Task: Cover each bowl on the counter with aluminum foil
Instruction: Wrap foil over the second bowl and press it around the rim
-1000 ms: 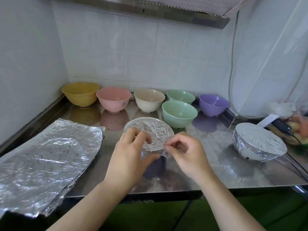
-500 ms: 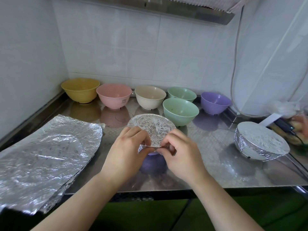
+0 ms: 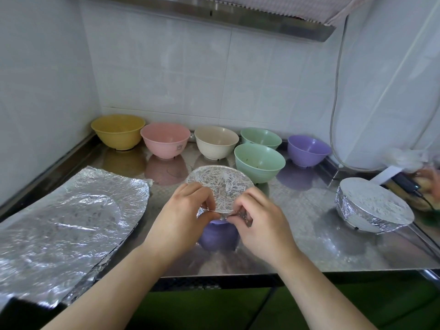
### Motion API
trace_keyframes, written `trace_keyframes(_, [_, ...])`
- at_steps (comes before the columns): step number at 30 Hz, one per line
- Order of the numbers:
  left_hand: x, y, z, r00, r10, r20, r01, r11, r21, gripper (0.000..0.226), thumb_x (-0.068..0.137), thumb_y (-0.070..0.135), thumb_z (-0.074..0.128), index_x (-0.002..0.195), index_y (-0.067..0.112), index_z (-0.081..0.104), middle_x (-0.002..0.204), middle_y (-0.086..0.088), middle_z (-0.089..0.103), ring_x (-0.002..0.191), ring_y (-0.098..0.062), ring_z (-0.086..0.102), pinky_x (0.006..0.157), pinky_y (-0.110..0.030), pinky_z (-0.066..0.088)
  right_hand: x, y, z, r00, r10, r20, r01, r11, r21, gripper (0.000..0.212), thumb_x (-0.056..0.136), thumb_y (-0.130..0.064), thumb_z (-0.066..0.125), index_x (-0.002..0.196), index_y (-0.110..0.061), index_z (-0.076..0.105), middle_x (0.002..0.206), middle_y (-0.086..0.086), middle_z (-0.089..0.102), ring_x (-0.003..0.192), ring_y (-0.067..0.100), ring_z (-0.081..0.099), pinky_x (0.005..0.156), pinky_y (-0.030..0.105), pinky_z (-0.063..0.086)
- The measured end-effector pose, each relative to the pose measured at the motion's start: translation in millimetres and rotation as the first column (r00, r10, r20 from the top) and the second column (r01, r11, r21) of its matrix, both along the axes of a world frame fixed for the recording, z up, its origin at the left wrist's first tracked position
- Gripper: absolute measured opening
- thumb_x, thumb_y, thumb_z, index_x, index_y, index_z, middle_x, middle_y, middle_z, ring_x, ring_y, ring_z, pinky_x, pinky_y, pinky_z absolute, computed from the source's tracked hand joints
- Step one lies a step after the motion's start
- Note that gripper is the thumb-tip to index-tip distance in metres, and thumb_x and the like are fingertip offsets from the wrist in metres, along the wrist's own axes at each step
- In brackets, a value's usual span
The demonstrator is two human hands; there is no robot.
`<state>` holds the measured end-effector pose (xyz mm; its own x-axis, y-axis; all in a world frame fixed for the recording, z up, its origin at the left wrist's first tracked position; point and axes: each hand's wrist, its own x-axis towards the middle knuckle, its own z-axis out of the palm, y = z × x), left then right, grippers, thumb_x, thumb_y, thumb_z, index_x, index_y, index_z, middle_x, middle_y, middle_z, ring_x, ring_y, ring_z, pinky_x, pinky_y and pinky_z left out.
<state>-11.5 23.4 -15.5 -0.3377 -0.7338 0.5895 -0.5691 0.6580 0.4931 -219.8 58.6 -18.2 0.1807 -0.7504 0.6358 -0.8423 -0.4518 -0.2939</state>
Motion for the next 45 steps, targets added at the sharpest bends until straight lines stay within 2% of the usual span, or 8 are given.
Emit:
trace_keyframes(6, [12.7, -5.5, 4.5, 1.000, 0.015, 0.000, -0.015, 1.000, 0.017, 0.030, 0.078, 0.017, 0.088, 0.085, 0.030, 0.063, 0.092, 0.021, 0.057, 0.094, -0.007, 0.052, 0.083, -0.015, 0.039, -15.2, 1.3, 7.6, 0.975, 0.076, 0.207, -0.087, 0.995, 0.048, 0.027, 0.079, -0.014, 0.089, 0.086, -0.022, 0.064, 0.095, -0.013, 0.055, 0.071, 0.015, 0.058, 0.063, 0.036, 0.051])
trace_keyframes(11, [6.0, 4.1, 5.5, 0.999, -0.034, -0.002, 0.034, 0.999, -0.019, 0.032, 0.076, 0.032, 0.088, 0.098, 0.031, 0.065, 0.099, 0.019, 0.056, 0.097, -0.009, 0.053, 0.086, -0.020, 0.043, -17.2, -3.3, 5.3, 0.979, 0.071, 0.189, -0.090, 0.992, 0.094, 0.029, 0.079, -0.007, 0.088, 0.086, -0.024, 0.065, 0.098, -0.015, 0.056, 0.077, 0.014, 0.061, 0.065, 0.040, 0.053])
trace_keyframes(16, [-11.2, 1.7, 0.6, 1.000, 0.020, 0.021, -0.019, 0.997, -0.078, 0.026, 0.080, 0.025, 0.087, 0.088, 0.026, 0.063, 0.093, 0.016, 0.057, 0.093, -0.017, 0.053, 0.077, -0.038, 0.051, -10.4, -6.8, 2.1, 0.989, 0.037, 0.140, -0.048, 0.996, 0.075, 0.030, 0.081, -0.016, 0.087, 0.085, -0.027, 0.059, 0.096, -0.018, 0.053, 0.072, 0.011, 0.057, 0.064, 0.044, 0.052])
trace_keyframes(24, [-10.7, -2.8, -2.6, 0.999, 0.042, 0.015, -0.040, 0.996, -0.081, 0.030, 0.078, 0.022, 0.089, 0.085, 0.026, 0.061, 0.088, 0.016, 0.055, 0.089, -0.015, 0.053, 0.069, -0.041, 0.054, -6.4, -3.0, 0.1, 0.982, 0.032, 0.184, -0.044, 0.997, 0.064, 0.037, 0.079, -0.021, 0.088, 0.094, -0.028, 0.055, 0.099, -0.019, 0.051, 0.074, 0.012, 0.056, 0.065, 0.039, 0.052])
trace_keyframes(28, [-11.3, -2.7, -3.0, 0.999, 0.048, 0.018, -0.047, 0.997, -0.068, 0.029, 0.079, 0.022, 0.088, 0.086, 0.026, 0.060, 0.090, 0.016, 0.055, 0.091, -0.015, 0.053, 0.071, -0.041, 0.054, -11.2, 4.0, -10.5, 0.905, -0.133, 0.404, 0.082, 0.987, 0.141, 0.045, 0.077, -0.027, 0.091, 0.100, -0.027, 0.052, 0.092, -0.006, 0.056, 0.080, 0.015, 0.059, 0.068, 0.028, 0.052])
trace_keyframes(34, [-19.2, 2.8, -2.4, 0.994, 0.082, 0.077, -0.070, 0.987, -0.147, 0.020, 0.082, 0.031, 0.081, 0.092, 0.026, 0.064, 0.098, 0.014, 0.058, 0.097, -0.018, 0.055, 0.069, -0.034, 0.051, -4.7, -0.2, -27.1, 0.830, -0.314, 0.461, 0.133, 0.914, 0.384, 0.048, 0.072, -0.050, 0.091, 0.094, -0.032, 0.053, 0.092, -0.007, 0.063, 0.078, 0.009, 0.064, 0.072, 0.031, 0.056])
trace_keyframes(40, [-22.0, 4.0, -1.6, 0.988, 0.103, 0.111, -0.084, 0.984, -0.160, 0.023, 0.081, 0.026, 0.083, 0.092, 0.023, 0.063, 0.098, 0.008, 0.059, 0.093, -0.023, 0.057, 0.069, -0.044, 0.054, -5.3, -2.9, -25.1, 0.880, -0.267, 0.394, 0.136, 0.934, 0.329, 0.033, 0.081, -0.029, 0.089, 0.087, -0.029, 0.057, 0.091, -0.010, 0.065, 0.090, 0.004, 0.062, 0.074, 0.014, 0.043])
trace_keyframes(45, [-24.4, 4.2, -1.5, 0.987, 0.113, 0.116, -0.097, 0.985, -0.140, 0.030, 0.078, 0.020, 0.087, 0.092, 0.023, 0.061, 0.099, 0.009, 0.059, 0.094, -0.023, 0.056, 0.070, -0.041, 0.054, -4.2, -3.2, -26.0, 0.864, -0.294, 0.408, 0.171, 0.935, 0.311, 0.028, 0.088, -0.013, 0.080, 0.082, -0.027, 0.058, 0.078, -0.009, 0.065, 0.075, 0.007, 0.064, 0.065, 0.021, 0.048])
